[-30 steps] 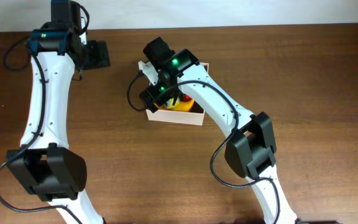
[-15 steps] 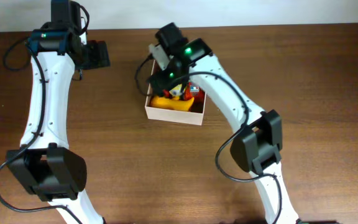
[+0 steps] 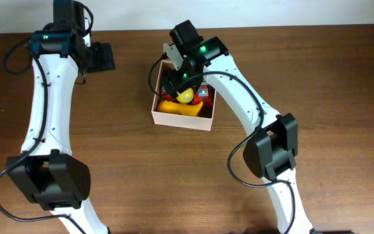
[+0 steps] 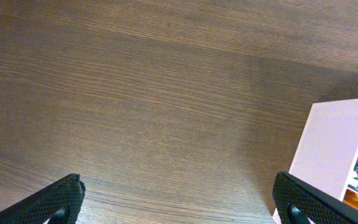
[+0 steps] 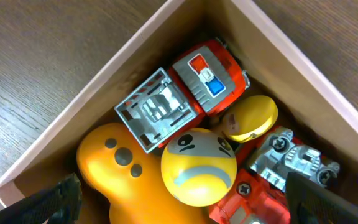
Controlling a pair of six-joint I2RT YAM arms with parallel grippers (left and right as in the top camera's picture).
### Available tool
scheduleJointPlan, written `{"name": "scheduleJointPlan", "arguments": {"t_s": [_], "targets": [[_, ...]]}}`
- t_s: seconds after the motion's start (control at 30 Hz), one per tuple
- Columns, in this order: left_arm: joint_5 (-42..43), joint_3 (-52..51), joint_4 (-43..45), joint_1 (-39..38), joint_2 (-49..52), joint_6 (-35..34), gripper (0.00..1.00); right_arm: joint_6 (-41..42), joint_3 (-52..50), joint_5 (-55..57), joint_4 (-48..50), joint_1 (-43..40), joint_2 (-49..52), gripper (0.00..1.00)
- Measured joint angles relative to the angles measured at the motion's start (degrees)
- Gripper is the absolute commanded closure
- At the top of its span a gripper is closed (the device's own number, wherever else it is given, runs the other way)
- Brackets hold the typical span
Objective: Pack container
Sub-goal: 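Lower the ball into the box's middle and open the right gripper, then raise the right gripper away from the box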
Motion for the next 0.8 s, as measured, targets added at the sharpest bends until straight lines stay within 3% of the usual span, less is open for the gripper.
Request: {"name": "scheduleJointPlan", "arguments": {"t_s": [0.2,0.4,0.57,0.8], "targets": [[0.0,0.0,0.0,0.0,0.0,0.0,0.01,0.1,5.7,0.0,-3.3,0.0,0.0,0.01],[0.0,0.0,0.0,0.0,0.0,0.0,0.01,0.6,17.6,1.0,-10.7,-1.7,0.0,0.01],[0.0,0.0,0.0,0.0,0.0,0.0,0.01,2.1,25.6,4.4,-18.2,-6.7,-0.1,0.01],[0.0,0.0,0.0,0.0,0.0,0.0,0.01,7.1,27.0,9.2,-25.7,-15.3,-0.2,0.01]]}}
